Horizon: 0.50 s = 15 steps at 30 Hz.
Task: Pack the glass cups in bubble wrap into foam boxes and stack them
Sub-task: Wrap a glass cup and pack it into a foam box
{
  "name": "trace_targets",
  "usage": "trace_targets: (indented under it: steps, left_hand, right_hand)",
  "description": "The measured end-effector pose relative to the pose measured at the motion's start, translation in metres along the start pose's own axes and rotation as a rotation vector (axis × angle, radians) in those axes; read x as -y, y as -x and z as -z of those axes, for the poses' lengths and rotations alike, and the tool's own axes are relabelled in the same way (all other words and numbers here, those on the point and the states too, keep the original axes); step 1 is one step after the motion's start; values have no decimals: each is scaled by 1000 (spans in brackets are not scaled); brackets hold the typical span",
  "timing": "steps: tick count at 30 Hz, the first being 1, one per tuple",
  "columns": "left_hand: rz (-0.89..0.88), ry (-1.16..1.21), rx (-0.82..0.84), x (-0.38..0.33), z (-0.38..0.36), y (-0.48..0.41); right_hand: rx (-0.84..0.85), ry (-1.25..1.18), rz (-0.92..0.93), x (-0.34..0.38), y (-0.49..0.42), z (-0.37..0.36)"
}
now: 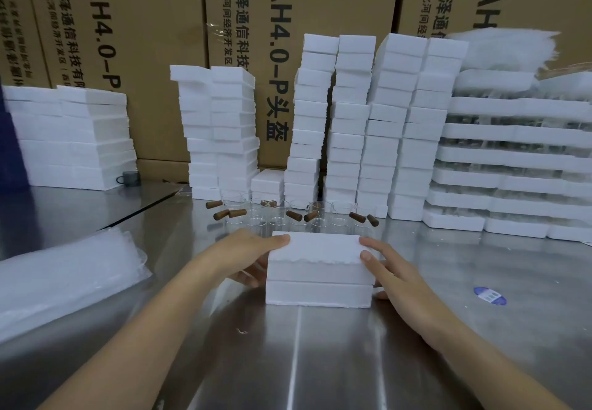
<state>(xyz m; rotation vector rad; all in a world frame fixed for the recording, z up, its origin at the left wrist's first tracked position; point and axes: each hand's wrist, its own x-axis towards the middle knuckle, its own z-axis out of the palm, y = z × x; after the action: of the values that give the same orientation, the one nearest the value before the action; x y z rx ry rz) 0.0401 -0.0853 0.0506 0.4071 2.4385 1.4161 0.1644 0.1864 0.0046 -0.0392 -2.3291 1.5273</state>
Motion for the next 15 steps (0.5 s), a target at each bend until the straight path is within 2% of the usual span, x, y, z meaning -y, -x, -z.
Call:
trace_targets:
  steps: [4, 9, 15]
  left_hand:
    - [38, -18, -39, 1, -2, -1]
    - [69, 103, -61, 5, -6, -2]
    - [21, 350, 79, 1, -6, 0]
  right_hand:
    - [10, 22, 28, -1, 0, 2]
    - [78, 80, 52, -10, 1, 9]
    - [-2, 66, 79, -11, 3, 7]
